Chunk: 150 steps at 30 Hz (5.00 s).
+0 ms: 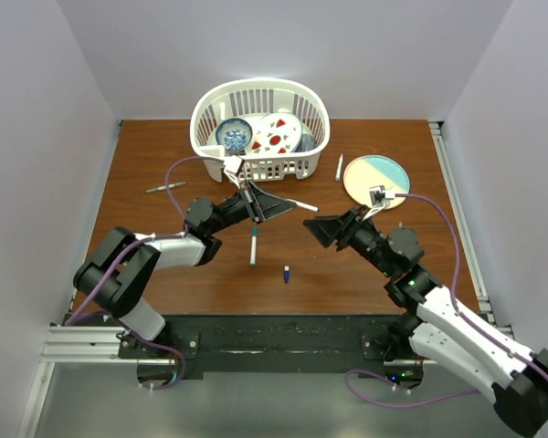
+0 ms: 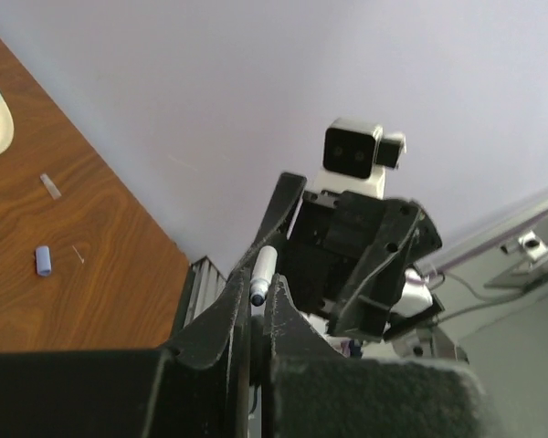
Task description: Insert the pens into the pen caps
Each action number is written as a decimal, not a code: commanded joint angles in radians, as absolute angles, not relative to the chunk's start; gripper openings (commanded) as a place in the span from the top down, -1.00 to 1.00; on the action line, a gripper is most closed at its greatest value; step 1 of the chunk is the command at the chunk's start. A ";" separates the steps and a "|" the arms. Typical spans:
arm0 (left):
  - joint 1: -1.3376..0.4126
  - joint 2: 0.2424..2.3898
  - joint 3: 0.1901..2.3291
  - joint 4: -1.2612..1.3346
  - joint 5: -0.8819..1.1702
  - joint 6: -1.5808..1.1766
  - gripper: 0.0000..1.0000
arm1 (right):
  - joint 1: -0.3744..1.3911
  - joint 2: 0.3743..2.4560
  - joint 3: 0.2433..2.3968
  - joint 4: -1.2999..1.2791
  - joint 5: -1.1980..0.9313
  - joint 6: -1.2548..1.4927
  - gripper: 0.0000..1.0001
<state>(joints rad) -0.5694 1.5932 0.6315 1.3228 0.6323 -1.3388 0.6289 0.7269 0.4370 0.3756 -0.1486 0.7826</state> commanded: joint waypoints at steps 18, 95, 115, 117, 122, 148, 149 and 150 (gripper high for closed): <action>-0.503 1.359 0.788 0.597 1.091 -0.736 1.00 | 0.630 0.914 0.893 -0.295 -0.640 0.305 -0.12; -0.804 1.468 1.044 -0.345 0.057 -0.614 -0.19 | 0.650 0.641 0.727 -0.373 0.083 0.588 1.00; -0.968 1.770 1.149 -0.429 -0.113 -0.683 -0.02 | 0.649 0.442 0.723 -0.451 0.178 0.569 1.00; -0.968 1.782 1.155 -0.442 -0.120 -0.683 0.00 | 0.650 0.439 0.713 -0.445 0.179 0.572 1.00; -0.976 1.793 1.138 -0.433 -0.103 -0.692 0.07 | 0.649 0.433 0.713 -0.448 0.183 0.574 1.00; -0.810 1.532 0.965 -0.071 0.204 -0.751 1.00 | 0.649 0.446 0.611 -0.244 -0.041 0.603 1.00; -0.787 1.499 0.915 -0.020 0.234 -0.782 1.00 | 0.649 0.454 0.583 -0.218 -0.067 0.613 1.00; -0.749 1.468 0.898 0.073 0.265 -0.796 1.00 | 0.650 0.462 0.569 -0.190 -0.095 0.620 1.00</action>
<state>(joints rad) -0.8673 1.6436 0.9855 -0.2615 0.0788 -0.7158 0.6525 0.4351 0.6224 -0.3527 0.0288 0.5877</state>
